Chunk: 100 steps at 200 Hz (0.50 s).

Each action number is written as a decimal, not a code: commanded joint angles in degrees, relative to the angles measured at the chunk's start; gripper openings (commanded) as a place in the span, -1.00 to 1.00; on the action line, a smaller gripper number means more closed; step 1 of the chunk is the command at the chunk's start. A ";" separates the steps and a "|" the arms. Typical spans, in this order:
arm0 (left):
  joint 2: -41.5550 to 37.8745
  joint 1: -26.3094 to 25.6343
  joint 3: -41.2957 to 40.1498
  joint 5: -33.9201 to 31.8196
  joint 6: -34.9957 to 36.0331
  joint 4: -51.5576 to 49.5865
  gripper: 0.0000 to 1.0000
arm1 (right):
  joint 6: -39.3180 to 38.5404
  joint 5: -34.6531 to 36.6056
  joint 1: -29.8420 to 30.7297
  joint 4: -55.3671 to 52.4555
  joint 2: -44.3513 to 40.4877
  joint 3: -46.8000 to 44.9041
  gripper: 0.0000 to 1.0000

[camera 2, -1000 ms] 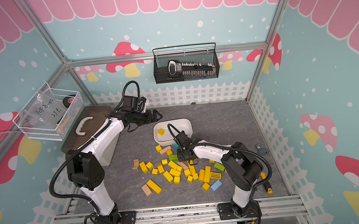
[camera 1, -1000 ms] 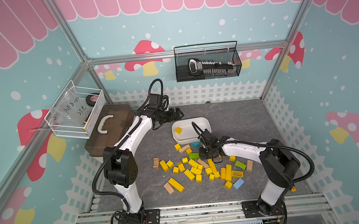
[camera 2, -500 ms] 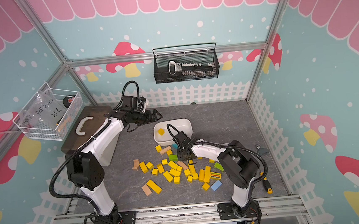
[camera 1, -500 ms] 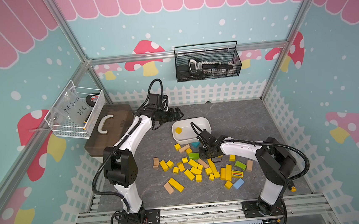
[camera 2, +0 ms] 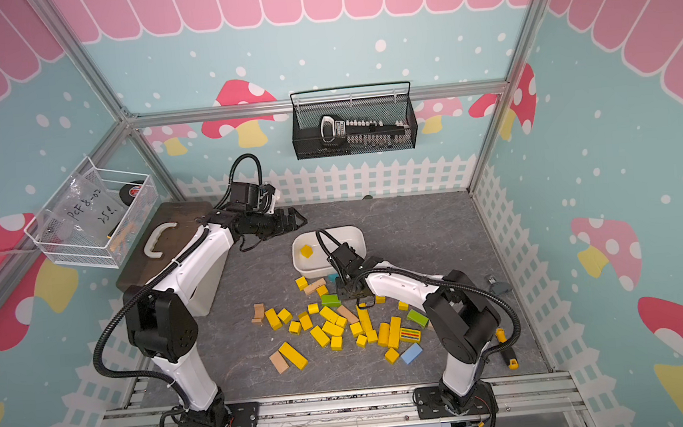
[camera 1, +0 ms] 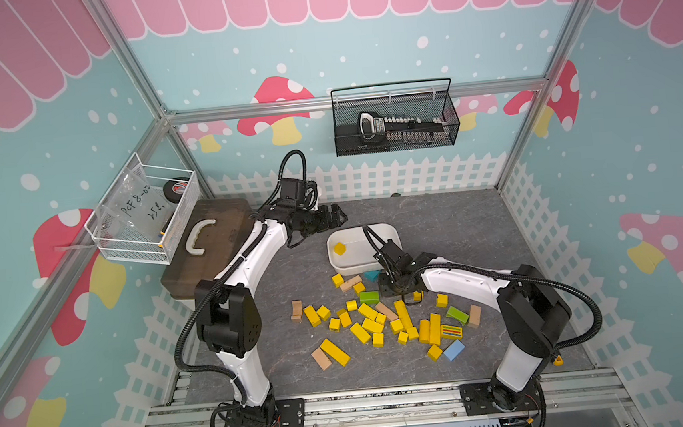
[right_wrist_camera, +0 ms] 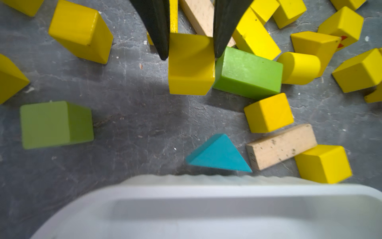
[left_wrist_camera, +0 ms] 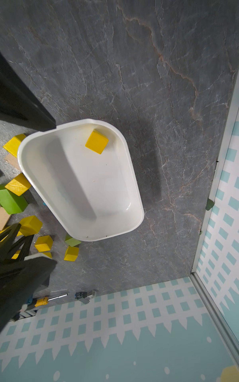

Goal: Pick out the yellow building blocks
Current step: Pick up the building block from the center of the board.

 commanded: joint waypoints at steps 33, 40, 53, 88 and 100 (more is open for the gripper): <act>0.29 0.66 0.31 1.35 -0.57 0.89 1.00 | -2.97 1.86 0.19 -4.53 1.77 9.26 -0.46; 0.29 0.66 0.32 1.32 -0.61 0.89 1.00 | -3.08 1.74 0.19 -4.61 2.62 10.56 -0.46; 0.29 0.75 0.30 1.44 -0.75 0.89 1.00 | -3.64 1.51 0.17 -5.19 4.28 13.33 -0.45; 0.80 1.00 0.56 2.33 -0.81 0.89 0.99 | -5.01 0.63 -0.15 -6.75 9.55 21.86 -0.45; 0.81 1.31 0.66 2.76 -0.97 0.89 0.99 | -5.35 0.13 -0.38 -7.12 12.09 24.83 -0.45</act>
